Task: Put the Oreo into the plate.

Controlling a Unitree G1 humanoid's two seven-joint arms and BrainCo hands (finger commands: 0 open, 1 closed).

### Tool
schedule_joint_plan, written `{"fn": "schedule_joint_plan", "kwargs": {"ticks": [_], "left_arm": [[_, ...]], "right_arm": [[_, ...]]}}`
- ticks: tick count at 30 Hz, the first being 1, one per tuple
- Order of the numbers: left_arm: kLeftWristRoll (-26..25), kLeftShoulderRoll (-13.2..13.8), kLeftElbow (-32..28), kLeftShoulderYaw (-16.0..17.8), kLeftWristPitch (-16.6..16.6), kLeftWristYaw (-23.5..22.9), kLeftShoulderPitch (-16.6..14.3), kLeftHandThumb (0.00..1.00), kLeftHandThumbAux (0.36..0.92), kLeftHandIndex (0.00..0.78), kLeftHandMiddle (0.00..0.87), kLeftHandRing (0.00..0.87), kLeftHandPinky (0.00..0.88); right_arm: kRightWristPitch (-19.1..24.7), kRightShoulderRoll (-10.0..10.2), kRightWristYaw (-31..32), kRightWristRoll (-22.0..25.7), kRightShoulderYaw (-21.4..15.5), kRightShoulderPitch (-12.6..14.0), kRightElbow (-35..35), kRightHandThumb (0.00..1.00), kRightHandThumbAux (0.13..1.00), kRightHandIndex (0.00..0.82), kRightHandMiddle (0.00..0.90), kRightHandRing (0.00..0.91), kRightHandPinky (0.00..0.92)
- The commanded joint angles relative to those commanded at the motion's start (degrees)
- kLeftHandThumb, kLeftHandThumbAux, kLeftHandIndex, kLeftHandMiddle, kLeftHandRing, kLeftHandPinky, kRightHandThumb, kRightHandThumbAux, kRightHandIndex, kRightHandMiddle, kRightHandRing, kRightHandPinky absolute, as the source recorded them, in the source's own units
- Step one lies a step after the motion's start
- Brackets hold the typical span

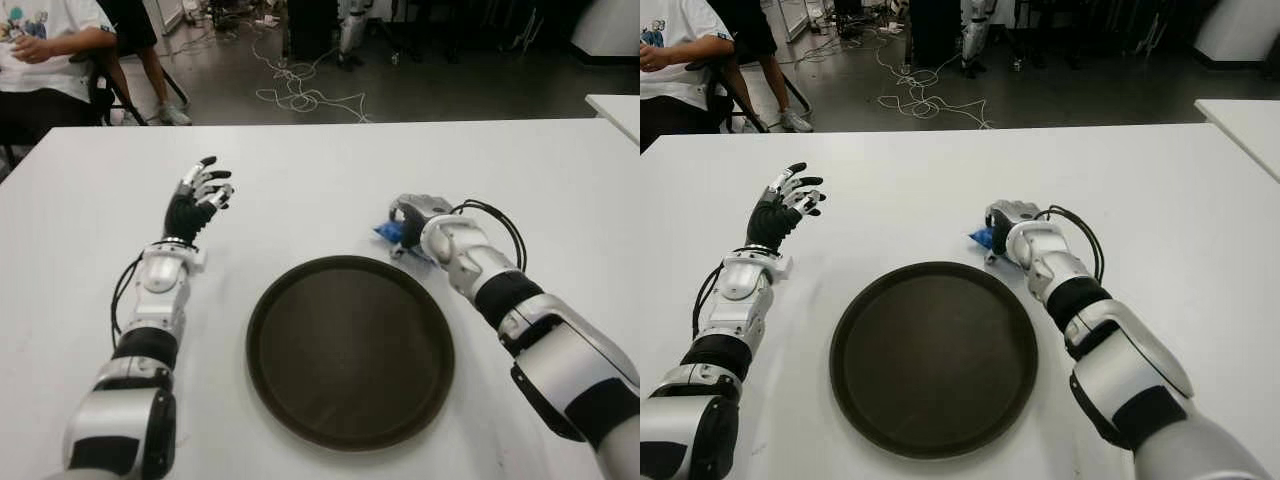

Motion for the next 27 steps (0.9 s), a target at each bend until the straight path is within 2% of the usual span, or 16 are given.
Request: {"fn": "schedule_joint_plan", "kwargs": {"ticks": [7, 22, 27], "left_arm": [[-0.2, 0.0, 0.2, 0.2, -0.4, 0.1, 0.1, 0.456, 0.647, 0.146, 0.276, 0.328, 0.411], [-0.9, -0.1, -0.5, 0.4, 0.2, -0.4, 0.4, 0.453, 0.643, 0.138, 0.276, 0.325, 0.409], [-0.7, -0.1, -0.9, 0.3, 0.6, -0.1, 0.5, 0.469, 0.656, 0.139, 0.269, 0.319, 0.399]], "right_arm": [[-0.8, -0.3, -0.5, -0.2, 0.2, 0.1, 0.2, 0.683, 0.736, 0.425, 0.613, 0.599, 0.579], [-1.0, -0.5, -0.6, 0.1, 0.0, 0.1, 0.0, 0.689, 0.734, 0.423, 0.603, 0.594, 0.567], [-1.4, -0.8, -1.4, 0.4, -0.4, 0.3, -0.2, 0.688, 0.734, 0.422, 0.597, 0.59, 0.579]]}}
